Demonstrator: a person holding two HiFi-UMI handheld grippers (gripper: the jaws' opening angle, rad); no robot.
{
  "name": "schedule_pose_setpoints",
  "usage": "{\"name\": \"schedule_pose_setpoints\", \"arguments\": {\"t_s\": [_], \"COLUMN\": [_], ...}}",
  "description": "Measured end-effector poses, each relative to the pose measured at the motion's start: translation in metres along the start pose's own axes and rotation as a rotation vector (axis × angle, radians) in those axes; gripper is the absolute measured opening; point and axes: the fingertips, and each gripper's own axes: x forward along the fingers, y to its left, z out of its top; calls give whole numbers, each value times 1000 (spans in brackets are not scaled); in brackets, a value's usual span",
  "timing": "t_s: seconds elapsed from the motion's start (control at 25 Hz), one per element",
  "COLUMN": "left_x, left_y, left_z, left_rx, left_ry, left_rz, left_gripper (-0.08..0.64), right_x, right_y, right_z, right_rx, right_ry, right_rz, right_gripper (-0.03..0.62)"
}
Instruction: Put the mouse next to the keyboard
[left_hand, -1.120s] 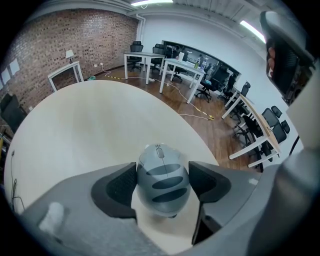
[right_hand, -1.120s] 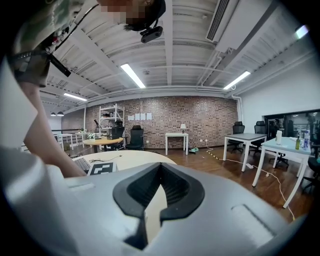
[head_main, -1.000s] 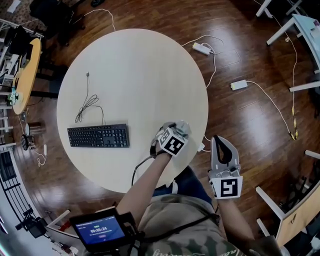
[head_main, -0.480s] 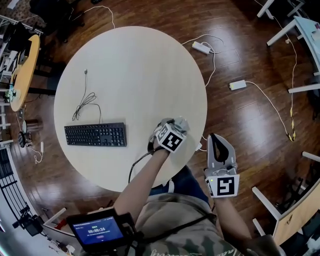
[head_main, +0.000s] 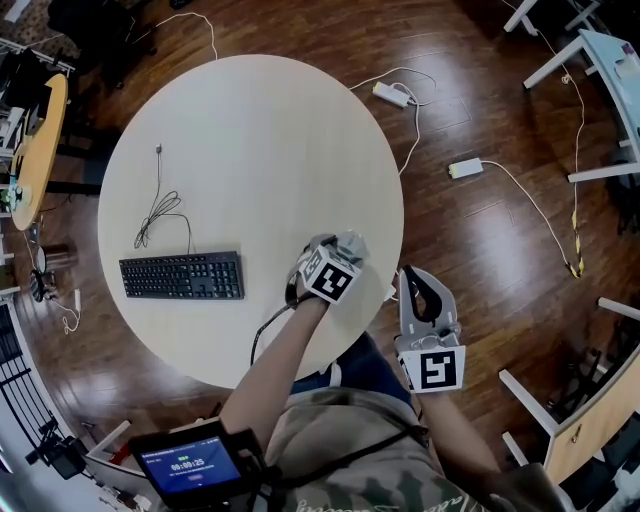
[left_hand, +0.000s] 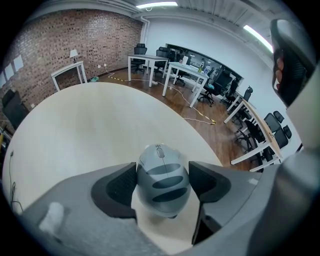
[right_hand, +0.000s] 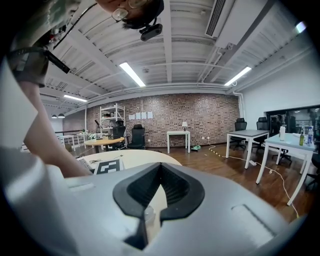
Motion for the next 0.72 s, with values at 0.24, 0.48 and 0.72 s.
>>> {"name": "schedule_pose_setpoints", "arguments": {"t_s": [0.24, 0.48, 0.72], "left_x": [1, 3, 4], "left_y": [2, 3, 4], "left_z": [2, 6, 5], "left_rx": [3, 11, 10], "left_ry": [-1, -6, -3], "left_rz": [-2, -1, -2], "left_gripper": [342, 342, 341], "right_x": [5, 7, 4], "right_y": [0, -2, 3], "right_z": [2, 2, -6], "right_rx": [-7, -15, -8], "right_ry": [-7, -5, 7], "right_rz": [9, 8, 23], "right_gripper": [5, 5, 5]}}
